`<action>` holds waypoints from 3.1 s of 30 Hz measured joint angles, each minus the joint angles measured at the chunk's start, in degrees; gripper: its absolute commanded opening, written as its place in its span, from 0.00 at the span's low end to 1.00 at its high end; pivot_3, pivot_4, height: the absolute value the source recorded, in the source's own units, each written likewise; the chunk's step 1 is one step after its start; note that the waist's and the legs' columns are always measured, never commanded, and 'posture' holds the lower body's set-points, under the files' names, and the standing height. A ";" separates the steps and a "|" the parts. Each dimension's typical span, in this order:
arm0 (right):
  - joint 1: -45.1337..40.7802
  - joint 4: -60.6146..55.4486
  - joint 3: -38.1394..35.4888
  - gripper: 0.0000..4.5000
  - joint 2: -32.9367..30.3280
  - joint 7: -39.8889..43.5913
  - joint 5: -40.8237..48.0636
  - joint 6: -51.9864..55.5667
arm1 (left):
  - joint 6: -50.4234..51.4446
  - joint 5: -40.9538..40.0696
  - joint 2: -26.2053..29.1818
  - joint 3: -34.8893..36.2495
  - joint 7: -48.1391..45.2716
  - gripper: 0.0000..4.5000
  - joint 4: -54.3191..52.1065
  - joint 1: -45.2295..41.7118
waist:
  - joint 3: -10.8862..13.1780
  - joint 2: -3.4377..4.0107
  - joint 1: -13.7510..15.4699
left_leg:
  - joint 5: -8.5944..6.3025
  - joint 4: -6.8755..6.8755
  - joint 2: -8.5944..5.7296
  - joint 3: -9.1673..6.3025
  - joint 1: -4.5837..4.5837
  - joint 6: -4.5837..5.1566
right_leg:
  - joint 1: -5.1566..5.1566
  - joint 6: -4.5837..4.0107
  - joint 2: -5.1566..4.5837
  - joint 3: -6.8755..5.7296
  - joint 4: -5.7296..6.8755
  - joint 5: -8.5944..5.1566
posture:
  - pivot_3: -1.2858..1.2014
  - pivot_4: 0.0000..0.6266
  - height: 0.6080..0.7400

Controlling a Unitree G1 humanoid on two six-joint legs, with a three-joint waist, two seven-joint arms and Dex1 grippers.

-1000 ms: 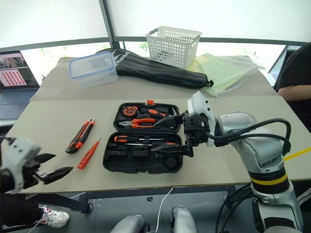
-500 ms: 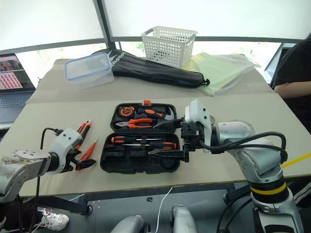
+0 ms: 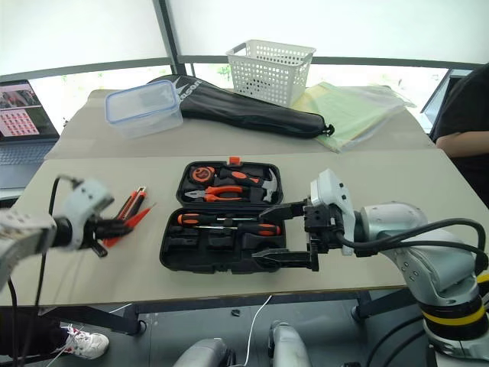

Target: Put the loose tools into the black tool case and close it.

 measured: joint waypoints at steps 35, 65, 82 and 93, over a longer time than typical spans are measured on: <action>0.50 -0.93 -0.08 1.00 1.79 -8.24 0.26 -0.82 | -25.52 24.65 -20.12 -29.98 -27.54 0.10 24.30 -23.76 | 0.00 0.01 0.05 | -0.08 0.40 0.06 0.01 -0.24 0.33 | 0.10 0.05 0.02 0.13 -0.22 0.13 | 0.52 0.24 1.00; 1.56 -0.61 0.12 1.00 3.30 -8.94 0.13 -0.86 | -24.30 10.90 -22.40 -12.56 -26.73 0.38 24.69 -16.32 | -0.01 0.01 0.21 | -0.10 0.61 0.04 -0.03 -0.33 0.36 | 0.07 0.09 0.02 0.09 -0.20 0.16 | 0.52 0.24 1.00; 1.56 -0.33 1.48 1.00 3.51 -9.40 -0.02 -0.85 | -33.27 13.55 -27.46 -13.97 -17.79 0.01 25.12 -7.89 | -0.01 0.01 0.09 | -0.11 0.59 0.05 -0.03 -0.33 0.35 | 0.06 0.10 0.00 0.12 -0.21 0.17 | 0.52 0.24 1.00; 0.43 0.37 1.48 1.00 3.88 -10.68 0.26 -0.78 | -41.73 16.48 -27.36 -14.27 -15.52 0.01 27.64 -6.53 | -0.08 0.01 0.09 | -0.11 0.58 0.05 -0.03 -0.28 0.36 | 0.09 0.10 0.00 0.13 -0.19 0.17 | 0.52 0.24 1.00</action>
